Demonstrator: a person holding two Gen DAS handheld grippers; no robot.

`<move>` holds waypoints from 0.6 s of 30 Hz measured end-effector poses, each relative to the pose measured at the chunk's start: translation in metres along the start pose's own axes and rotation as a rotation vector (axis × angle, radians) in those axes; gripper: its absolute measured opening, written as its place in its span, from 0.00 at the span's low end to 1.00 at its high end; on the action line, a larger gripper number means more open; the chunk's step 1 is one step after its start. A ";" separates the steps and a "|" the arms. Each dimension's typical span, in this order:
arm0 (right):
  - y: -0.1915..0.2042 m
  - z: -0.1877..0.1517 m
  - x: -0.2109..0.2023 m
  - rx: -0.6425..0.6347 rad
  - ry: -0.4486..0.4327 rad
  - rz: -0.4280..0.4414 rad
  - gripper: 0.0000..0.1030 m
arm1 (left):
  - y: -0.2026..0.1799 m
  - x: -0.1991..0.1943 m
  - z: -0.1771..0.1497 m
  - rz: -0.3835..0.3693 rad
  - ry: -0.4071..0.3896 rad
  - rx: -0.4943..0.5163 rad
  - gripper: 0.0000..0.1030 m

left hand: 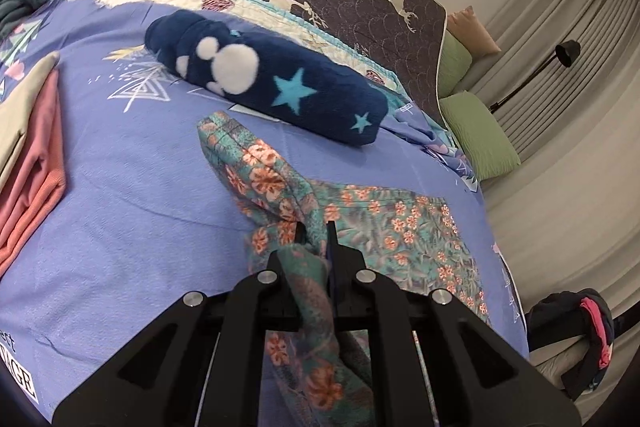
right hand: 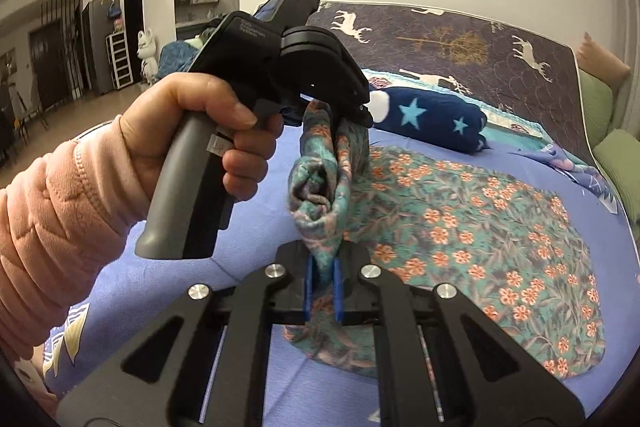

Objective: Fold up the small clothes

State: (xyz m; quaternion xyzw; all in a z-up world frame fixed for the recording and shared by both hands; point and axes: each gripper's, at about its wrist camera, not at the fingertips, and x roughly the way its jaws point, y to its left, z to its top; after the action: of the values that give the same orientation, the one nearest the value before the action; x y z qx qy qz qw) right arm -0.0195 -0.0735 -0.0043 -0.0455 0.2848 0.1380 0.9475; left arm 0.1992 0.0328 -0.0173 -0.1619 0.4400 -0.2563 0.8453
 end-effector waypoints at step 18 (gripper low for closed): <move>-0.095 -0.016 -0.040 0.219 -0.061 -0.017 0.07 | -0.106 0.038 0.000 0.038 -0.003 0.113 0.07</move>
State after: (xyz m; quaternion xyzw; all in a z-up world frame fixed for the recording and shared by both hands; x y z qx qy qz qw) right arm -0.0329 -0.1769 0.0055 0.0601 0.2687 0.0993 0.9562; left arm 0.1864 -0.0759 0.0103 -0.1061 0.4268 -0.2645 0.8583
